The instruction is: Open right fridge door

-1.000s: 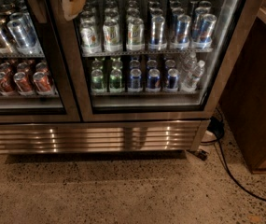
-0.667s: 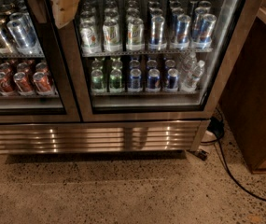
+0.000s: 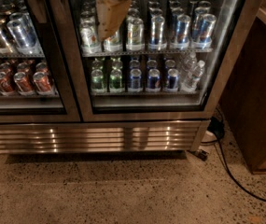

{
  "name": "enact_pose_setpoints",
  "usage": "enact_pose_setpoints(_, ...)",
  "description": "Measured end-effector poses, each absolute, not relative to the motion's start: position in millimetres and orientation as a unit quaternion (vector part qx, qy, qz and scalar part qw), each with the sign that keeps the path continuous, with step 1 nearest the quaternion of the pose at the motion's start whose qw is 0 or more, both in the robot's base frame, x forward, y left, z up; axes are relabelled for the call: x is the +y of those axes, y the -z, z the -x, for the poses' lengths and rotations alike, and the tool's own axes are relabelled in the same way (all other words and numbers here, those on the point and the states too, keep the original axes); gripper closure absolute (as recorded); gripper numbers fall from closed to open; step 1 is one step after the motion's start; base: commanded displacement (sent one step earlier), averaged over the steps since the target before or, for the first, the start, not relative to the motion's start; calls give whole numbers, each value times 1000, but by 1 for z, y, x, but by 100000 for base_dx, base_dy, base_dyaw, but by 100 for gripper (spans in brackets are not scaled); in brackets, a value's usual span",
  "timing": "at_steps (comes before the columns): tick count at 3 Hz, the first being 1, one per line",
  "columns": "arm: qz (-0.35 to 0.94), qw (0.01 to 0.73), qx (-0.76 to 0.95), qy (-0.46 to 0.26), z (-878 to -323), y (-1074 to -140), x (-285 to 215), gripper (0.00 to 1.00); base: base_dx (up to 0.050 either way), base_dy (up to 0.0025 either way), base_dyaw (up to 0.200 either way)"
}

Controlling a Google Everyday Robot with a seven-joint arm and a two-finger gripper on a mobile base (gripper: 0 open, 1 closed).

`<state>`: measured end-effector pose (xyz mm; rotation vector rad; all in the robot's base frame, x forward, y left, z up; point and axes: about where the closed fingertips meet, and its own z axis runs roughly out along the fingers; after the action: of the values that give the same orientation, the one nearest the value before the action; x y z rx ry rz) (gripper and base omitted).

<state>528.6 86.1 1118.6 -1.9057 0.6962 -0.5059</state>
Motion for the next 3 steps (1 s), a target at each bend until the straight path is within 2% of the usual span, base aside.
enact_pose_setpoints(1, 774, 494, 325, 225, -558, -1100, 52, 0, 0, 0, 0)
enact_pose_setpoints(2, 768, 494, 340, 225, -590, -1085, 39, 0, 0, 0, 0)
enact_pose_setpoints(3, 762, 515, 330, 212, -635, -1071, 53, 0, 0, 0, 0)
